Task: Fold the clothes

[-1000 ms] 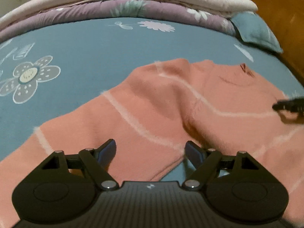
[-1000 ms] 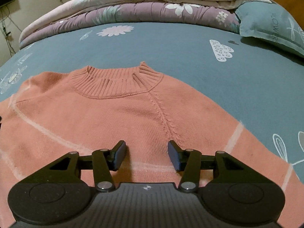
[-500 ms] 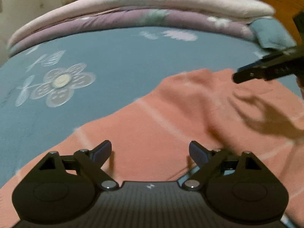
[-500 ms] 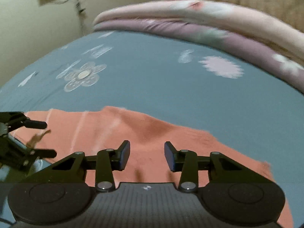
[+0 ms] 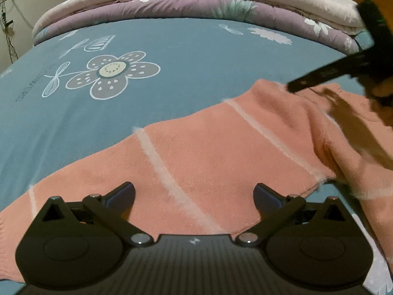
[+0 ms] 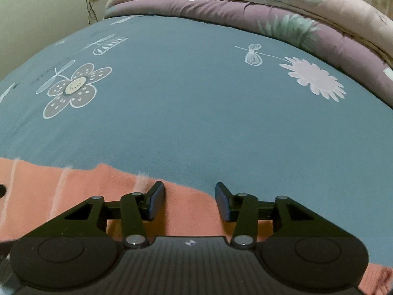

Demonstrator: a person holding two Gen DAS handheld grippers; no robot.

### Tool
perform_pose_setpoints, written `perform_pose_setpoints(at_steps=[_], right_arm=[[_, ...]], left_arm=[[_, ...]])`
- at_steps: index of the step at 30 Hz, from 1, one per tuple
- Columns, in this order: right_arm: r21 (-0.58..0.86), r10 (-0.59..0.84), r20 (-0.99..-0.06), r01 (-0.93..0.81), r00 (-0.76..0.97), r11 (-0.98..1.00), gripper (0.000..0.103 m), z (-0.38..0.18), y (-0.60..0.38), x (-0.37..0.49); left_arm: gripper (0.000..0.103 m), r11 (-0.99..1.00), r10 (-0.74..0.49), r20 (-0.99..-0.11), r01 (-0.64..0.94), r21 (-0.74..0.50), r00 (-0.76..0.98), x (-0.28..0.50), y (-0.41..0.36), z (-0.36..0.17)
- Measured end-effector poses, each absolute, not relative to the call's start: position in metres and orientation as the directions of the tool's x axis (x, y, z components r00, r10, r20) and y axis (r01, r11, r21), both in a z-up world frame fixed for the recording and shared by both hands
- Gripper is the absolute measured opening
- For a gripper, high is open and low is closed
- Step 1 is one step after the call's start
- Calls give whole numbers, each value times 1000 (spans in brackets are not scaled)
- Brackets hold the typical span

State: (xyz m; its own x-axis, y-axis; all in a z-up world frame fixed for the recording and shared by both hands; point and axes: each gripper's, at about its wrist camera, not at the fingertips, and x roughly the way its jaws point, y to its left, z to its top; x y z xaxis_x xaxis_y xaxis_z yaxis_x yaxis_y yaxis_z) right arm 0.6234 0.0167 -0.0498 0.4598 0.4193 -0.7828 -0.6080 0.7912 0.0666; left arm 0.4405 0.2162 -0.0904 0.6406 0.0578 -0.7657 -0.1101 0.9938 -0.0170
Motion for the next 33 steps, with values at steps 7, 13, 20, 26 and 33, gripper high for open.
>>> perform_pose_setpoints(at_steps=[7,13,20,26,33], right_arm=[[-8,372,-782,-605,499,796,56,4,-75,526],[-19,239,-833,-458,499,889,58,9,-133,432],[-59,212,-845,-478,492,876,71,10,-105,351],[-110,218,-854,-574,472,811,76,13,-71,302],[-174,179,-875,-637,450,751,81,-14,-38,271]], left_arm=[[102,994,70,-744,-112,-6,664,426,211,-82],[102,998,36,-752,8,54,658,412,170,-75],[102,986,-103,-780,165,0,618,380,122,-73],[102,966,-175,-783,257,-21,596,355,112,-71],[102,934,-246,-787,354,-37,566,330,104,-69]])
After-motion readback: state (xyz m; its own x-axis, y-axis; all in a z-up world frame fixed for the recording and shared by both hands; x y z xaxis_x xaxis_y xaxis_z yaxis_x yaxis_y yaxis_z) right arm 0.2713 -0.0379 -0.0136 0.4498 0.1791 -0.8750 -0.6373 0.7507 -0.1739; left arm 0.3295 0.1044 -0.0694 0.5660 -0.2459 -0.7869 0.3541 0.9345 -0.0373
